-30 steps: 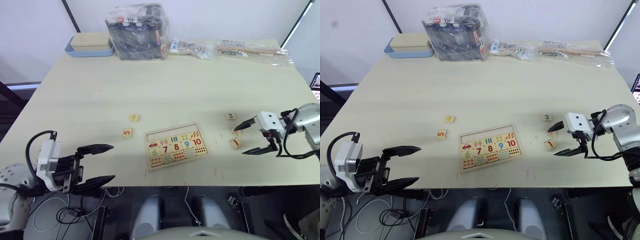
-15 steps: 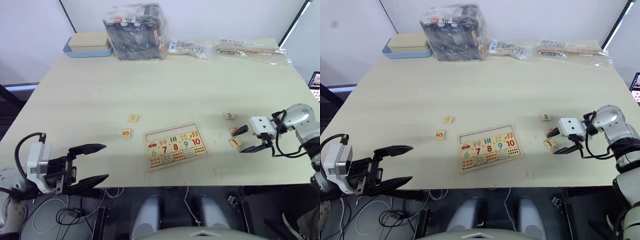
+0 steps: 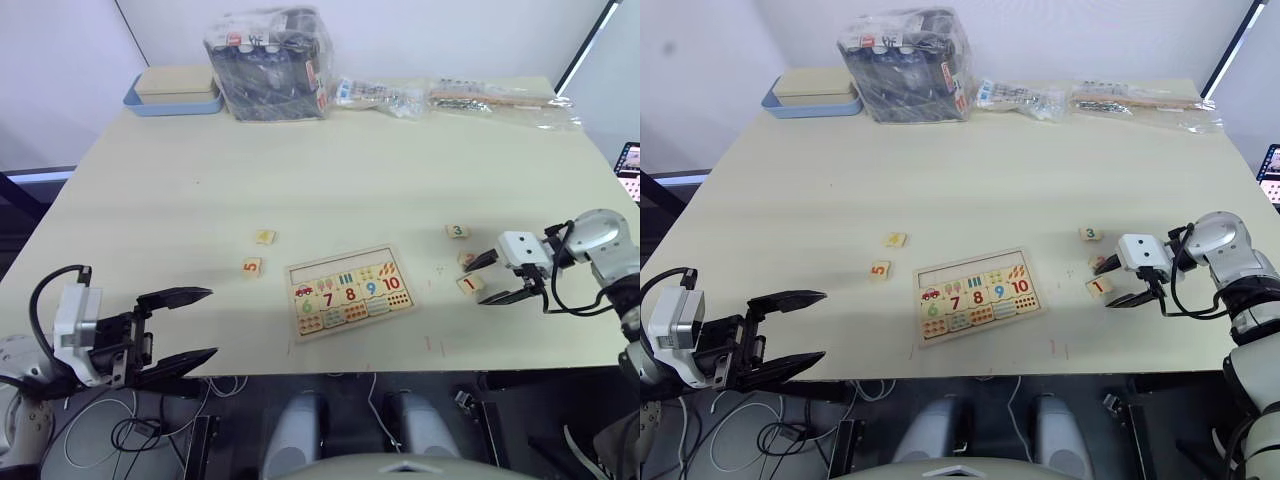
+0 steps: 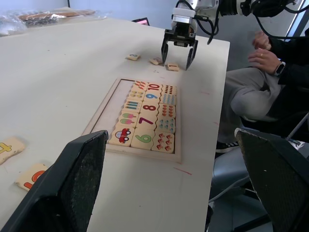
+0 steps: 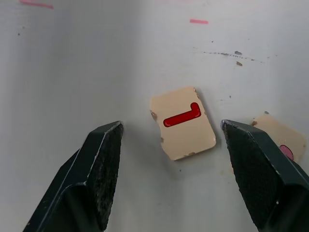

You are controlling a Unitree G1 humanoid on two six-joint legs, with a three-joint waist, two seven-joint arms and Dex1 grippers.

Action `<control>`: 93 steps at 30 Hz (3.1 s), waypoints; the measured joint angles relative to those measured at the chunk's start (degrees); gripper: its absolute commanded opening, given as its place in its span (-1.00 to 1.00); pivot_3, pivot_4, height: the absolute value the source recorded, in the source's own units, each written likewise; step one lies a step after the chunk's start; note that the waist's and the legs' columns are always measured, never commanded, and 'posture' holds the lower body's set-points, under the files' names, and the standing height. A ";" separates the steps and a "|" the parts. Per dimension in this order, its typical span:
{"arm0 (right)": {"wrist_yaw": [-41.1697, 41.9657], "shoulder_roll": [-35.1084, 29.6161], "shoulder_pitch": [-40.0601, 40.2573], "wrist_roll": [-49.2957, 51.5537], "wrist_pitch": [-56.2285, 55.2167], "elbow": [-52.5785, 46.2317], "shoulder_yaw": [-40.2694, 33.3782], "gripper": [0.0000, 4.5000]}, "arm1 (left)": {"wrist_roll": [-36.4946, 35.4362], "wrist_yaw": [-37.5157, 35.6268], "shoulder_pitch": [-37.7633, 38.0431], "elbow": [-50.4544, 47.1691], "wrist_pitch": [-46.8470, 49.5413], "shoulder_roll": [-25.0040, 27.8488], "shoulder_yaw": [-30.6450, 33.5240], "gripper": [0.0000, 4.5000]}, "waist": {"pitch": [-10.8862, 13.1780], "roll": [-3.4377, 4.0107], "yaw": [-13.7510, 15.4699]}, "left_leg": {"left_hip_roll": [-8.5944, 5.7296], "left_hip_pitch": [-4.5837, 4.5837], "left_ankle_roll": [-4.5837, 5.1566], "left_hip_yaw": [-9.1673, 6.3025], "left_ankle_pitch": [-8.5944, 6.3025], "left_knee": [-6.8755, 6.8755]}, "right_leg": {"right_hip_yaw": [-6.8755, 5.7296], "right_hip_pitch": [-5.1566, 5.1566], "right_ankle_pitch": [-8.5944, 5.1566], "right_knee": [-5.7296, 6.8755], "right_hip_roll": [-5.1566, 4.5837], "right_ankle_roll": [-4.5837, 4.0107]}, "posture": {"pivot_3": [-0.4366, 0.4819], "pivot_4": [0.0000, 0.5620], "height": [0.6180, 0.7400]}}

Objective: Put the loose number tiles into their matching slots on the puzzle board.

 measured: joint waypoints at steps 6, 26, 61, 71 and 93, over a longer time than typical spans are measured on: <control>-0.06 -0.67 1.67 1.05 1.59 -2.07 -0.61 -0.10 | 0.09 0.01 -0.50 0.37 -0.42 0.00 -0.01 1.00 | 0.00 0.00 -0.02 | -0.01 0.01 0.00 0.01 0.00 0.00 | 0.00 0.00 0.00 0.00 -0.02 0.00 | -0.05 -0.47 1.00; 0.04 0.47 4.22 0.42 3.43 -3.11 -5.78 -0.46 | 0.44 0.50 -0.64 0.39 -0.66 -0.11 -0.17 1.00 | 0.00 0.00 -0.06 | -0.03 0.01 0.00 0.02 0.00 0.00 | 0.01 0.00 0.00 0.01 -0.01 0.00 | -0.05 -0.47 1.00; -9.63 20.96 -26.19 -8.99 71.55 -51.45 10.01 -0.62 | 0.49 7.68 5.58 -1.28 -2.13 -4.55 4.09 1.00 | -0.01 0.01 -0.56 | 0.02 -0.09 -0.25 -0.11 -0.20 -0.05 | -1.75 -0.31 0.08 0.18 -1.31 -0.13 | -0.05 -0.47 1.00; -15.05 38.51 -31.87 -17.41 63.81 -26.51 15.08 -0.62 | 0.48 8.33 6.36 -1.18 -3.33 -5.28 4.60 1.00 | 0.07 0.14 -0.83 | -0.05 -0.14 -0.28 -0.13 -0.21 -0.03 | -2.47 -0.32 0.08 0.23 -1.47 -0.13 | -0.05 -0.47 1.00; -17.22 53.09 -31.46 -28.53 58.81 -9.29 18.21 -0.62 | 0.47 11.53 8.57 -3.82 -3.09 -5.78 4.63 1.00 | 0.11 0.16 -1.75 | 0.00 -0.14 -0.35 -0.22 -0.24 -0.04 | -2.56 -0.33 0.07 0.30 -1.06 -0.13 | -0.05 -0.47 1.00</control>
